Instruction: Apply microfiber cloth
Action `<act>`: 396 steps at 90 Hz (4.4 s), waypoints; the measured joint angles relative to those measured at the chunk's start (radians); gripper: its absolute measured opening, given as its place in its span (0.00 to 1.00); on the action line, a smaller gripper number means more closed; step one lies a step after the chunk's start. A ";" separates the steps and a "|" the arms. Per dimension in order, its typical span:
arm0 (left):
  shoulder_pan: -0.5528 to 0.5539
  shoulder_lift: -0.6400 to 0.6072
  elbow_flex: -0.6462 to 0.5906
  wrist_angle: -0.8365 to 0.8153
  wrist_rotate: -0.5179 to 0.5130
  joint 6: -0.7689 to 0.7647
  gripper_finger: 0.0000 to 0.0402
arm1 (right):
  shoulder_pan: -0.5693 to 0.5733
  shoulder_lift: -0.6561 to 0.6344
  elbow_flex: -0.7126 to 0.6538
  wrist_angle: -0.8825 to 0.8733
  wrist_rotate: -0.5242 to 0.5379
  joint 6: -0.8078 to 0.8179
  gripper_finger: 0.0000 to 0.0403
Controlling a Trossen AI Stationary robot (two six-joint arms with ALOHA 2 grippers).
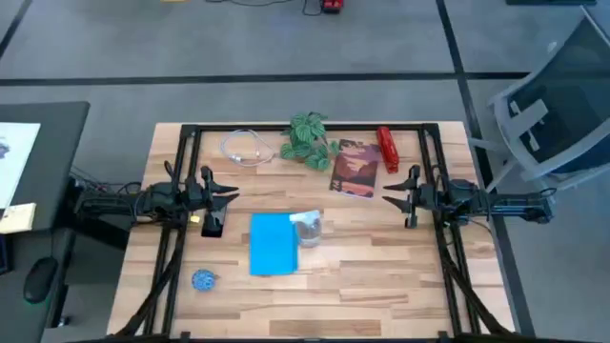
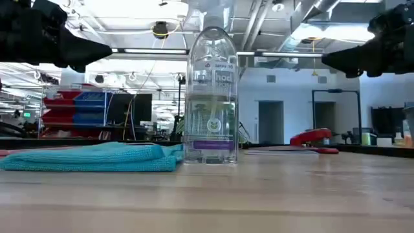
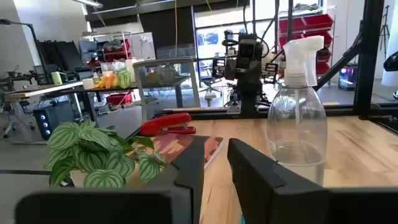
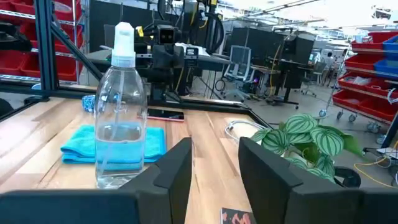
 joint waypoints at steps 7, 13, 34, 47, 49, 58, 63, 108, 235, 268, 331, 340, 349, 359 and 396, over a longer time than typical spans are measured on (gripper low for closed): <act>0.000 0.000 0.000 0.000 0.000 0.000 0.14 | 0.000 0.000 0.000 0.000 0.000 0.000 0.29; 0.000 0.000 0.000 0.000 0.000 0.000 0.14 | 0.000 0.000 0.000 0.000 0.000 0.000 0.29; 0.000 0.000 0.000 0.000 0.000 0.000 0.14 | -0.006 0.000 0.000 0.000 0.000 -0.128 0.29; 0.000 0.000 0.000 0.000 0.000 0.000 0.14 | -0.006 0.000 0.000 0.000 0.000 -0.103 0.29; 0.000 0.000 0.000 0.000 0.000 0.000 0.14 | -0.006 0.000 0.000 0.000 0.000 -0.095 0.29; 0.000 0.000 0.000 0.000 0.000 0.000 0.14 | -0.006 0.000 0.000 0.000 0.000 -0.062 0.29; 0.000 0.000 0.000 0.001 0.000 -0.001 0.14 | -0.006 0.000 0.000 0.000 0.000 -0.042 0.29; -0.016 0.107 0.025 0.270 -0.017 -0.093 0.15 | -0.006 0.000 0.000 0.001 0.000 0.195 0.29; -0.388 1.427 0.679 0.339 -0.490 -0.364 0.57 | -0.005 0.000 0.000 0.000 0.000 0.377 0.29; -0.338 1.434 0.679 0.495 -0.404 -0.305 0.58 | -0.005 0.000 0.000 0.001 0.000 0.377 0.29; -0.231 1.435 0.714 0.637 -0.191 -0.263 0.39 | -0.005 0.000 0.000 0.001 0.000 0.377 0.29; -0.231 1.435 0.724 0.635 -0.163 -0.232 0.34 | -0.005 0.000 0.000 0.001 0.000 0.377 0.29; -0.231 1.435 0.735 0.616 -0.154 -0.227 0.26 | -0.005 0.000 0.000 0.000 0.000 0.387 0.29; -0.231 1.434 0.749 0.569 -0.155 -0.225 0.14 | -0.005 0.000 0.000 0.002 0.000 0.428 0.29; -0.232 1.460 1.029 0.293 0.020 -0.148 0.10 | -0.018 0.000 0.012 0.020 -0.011 0.649 0.29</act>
